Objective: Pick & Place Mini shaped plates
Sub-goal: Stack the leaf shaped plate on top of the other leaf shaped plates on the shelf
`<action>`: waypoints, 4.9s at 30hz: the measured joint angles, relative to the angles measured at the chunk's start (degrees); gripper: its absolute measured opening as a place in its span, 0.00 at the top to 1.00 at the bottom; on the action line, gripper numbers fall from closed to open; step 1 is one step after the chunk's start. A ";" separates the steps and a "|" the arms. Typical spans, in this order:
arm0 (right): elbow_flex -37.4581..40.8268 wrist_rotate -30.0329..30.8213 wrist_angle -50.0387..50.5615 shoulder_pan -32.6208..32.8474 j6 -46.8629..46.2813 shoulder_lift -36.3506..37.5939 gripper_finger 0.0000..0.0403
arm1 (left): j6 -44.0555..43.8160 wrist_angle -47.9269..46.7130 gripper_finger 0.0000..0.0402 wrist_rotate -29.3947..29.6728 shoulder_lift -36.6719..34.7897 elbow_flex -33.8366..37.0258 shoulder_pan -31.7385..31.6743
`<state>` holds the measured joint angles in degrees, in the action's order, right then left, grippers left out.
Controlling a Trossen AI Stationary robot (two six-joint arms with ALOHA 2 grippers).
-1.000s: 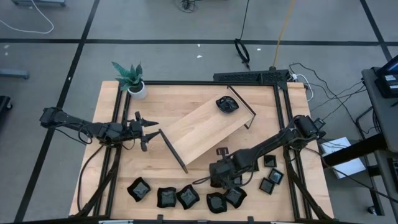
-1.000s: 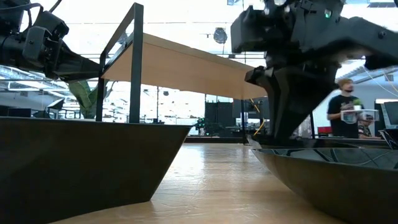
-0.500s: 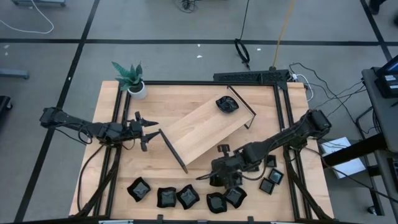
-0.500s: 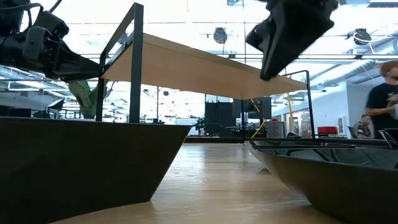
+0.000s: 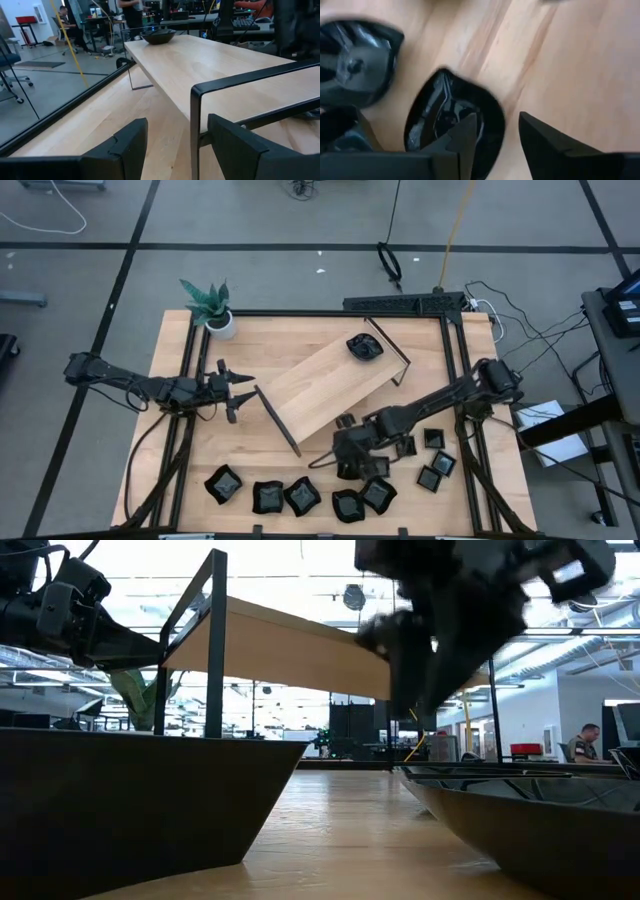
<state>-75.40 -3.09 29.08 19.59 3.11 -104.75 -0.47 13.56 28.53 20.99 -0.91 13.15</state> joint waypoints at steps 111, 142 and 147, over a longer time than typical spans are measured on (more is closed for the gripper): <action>8.18 11.86 -3.46 -17.89 -29.65 39.47 1.00 | 0.00 -0.01 0.48 0.00 0.00 0.01 0.00; 8.18 4.94 8.13 -42.68 -24.68 35.47 1.00 | 0.00 0.00 0.48 0.00 -0.02 0.01 0.00; 8.18 4.96 8.61 -42.66 -24.26 35.47 1.00 | 0.00 0.00 0.48 0.00 0.00 0.01 0.00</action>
<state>-67.22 1.87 37.69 -23.07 -21.15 -69.28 -0.47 13.56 28.53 20.99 -0.91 13.15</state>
